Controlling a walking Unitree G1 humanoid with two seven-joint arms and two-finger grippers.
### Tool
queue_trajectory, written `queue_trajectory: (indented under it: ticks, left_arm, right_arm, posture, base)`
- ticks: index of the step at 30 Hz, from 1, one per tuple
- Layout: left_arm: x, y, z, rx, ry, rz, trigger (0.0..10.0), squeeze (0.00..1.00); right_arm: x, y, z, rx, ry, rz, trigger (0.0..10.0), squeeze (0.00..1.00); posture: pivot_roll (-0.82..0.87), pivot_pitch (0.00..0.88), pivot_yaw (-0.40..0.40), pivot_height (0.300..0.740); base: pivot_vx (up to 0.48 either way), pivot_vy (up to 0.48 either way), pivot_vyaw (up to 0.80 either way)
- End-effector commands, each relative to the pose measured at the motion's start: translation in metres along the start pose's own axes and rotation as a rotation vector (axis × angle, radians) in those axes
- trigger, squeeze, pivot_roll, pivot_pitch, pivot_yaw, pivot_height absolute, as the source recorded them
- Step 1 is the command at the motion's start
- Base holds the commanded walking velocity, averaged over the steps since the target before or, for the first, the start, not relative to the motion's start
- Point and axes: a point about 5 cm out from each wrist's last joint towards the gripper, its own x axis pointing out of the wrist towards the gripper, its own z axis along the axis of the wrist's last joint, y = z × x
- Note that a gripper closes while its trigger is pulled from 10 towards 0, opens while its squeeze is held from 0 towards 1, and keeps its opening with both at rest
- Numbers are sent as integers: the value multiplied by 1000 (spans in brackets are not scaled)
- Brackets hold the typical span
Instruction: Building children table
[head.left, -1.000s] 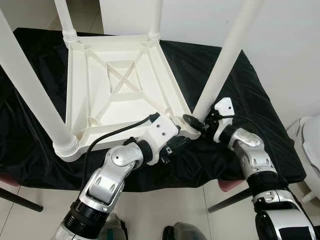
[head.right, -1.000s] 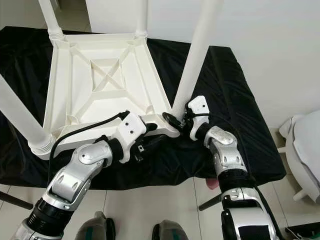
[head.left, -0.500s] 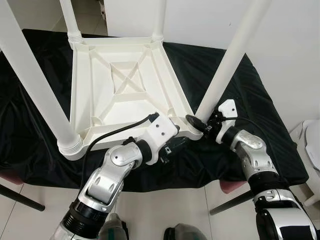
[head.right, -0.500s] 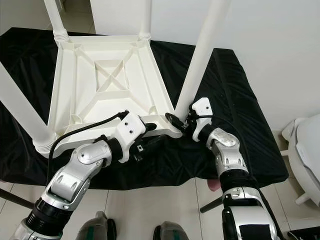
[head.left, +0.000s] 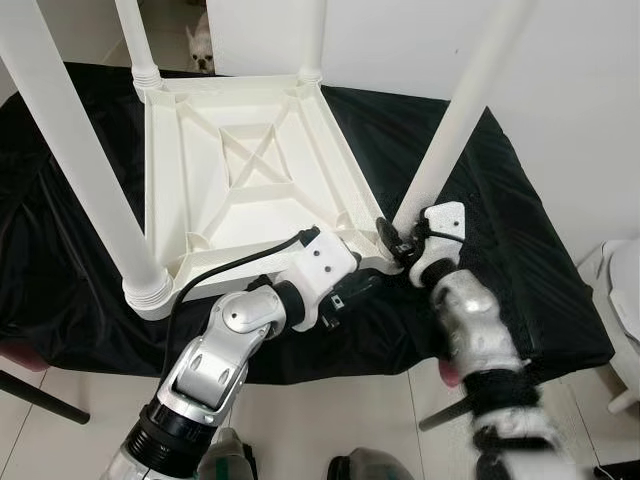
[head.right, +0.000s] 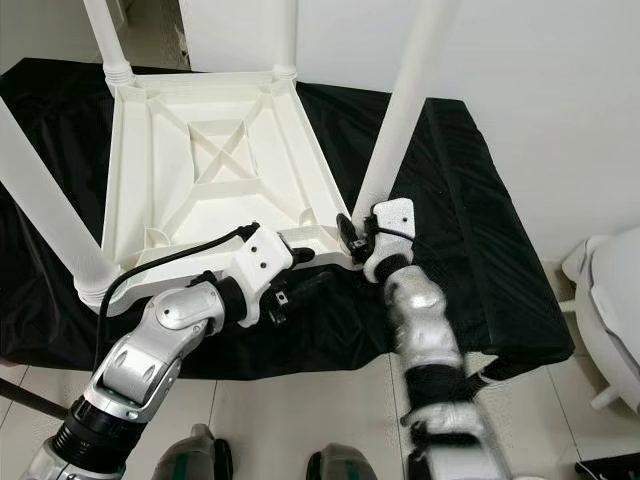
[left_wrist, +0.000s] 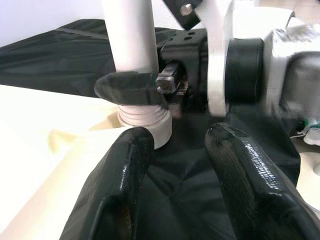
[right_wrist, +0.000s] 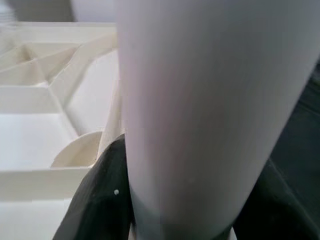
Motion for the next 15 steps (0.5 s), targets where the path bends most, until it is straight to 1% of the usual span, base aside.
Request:
queue_trajectory:
  ticks: [1,2,3,5,6,7,8,10,15]
  left_arm:
    - [1,-2,0,-10,-1,1,10000,0]
    - [1,-2,0,-10,-1,1,10000,0]
    - [1,-2,0,-11,-4,5,10000,0]
    - [1,-2,0,-12,-5,7,10000,0]
    - [1,-3,0,-13,-6,7,10000,0]
    - [1,-3,0,-13,-6,7,10000,0]
    - [1,-3,0,-14,-5,7,10000,0]
    - [1,-3,0,-16,-5,8,10000,0]
    - [1,-3,0,-17,-4,9,10000,0]
  right_arm:
    - [-9,-1,-14,-17,85,-73,10000,0]
    - [-9,-1,-14,-17,85,-73,10000,0]
    - [-12,10,-14,-16,86,-77,10000,0]
    - [-12,12,-13,-14,85,-70,10000,0]
    - [-11,7,-13,-20,90,-81,10000,0]
    - [-11,7,-13,-20,90,-81,10000,0]
    - [-11,3,-12,-25,91,-87,10000,0]
    - [-11,0,-11,-30,92,-91,10000,0]
    - [-11,-2,-9,-37,99,-98,10000,0]
  posture:
    - [-90,0,-60,740]
    - [-90,0,-60,740]
    - [-93,0,-62,740]
    - [-93,0,-62,740]
    - [-95,0,-64,740]
    - [-95,0,-64,740]
    - [-96,0,-63,740]
    - [-97,0,-65,740]
    - [-96,0,-65,740]
  base:
    - [0,0,0]
    - [0,0,0]
    - [0,0,0]
    - [0,0,0]
    - [0,0,0]
    - [0,0,0]
    - [0,0,0]
    - [0,0,0]
    - [0,0,0]
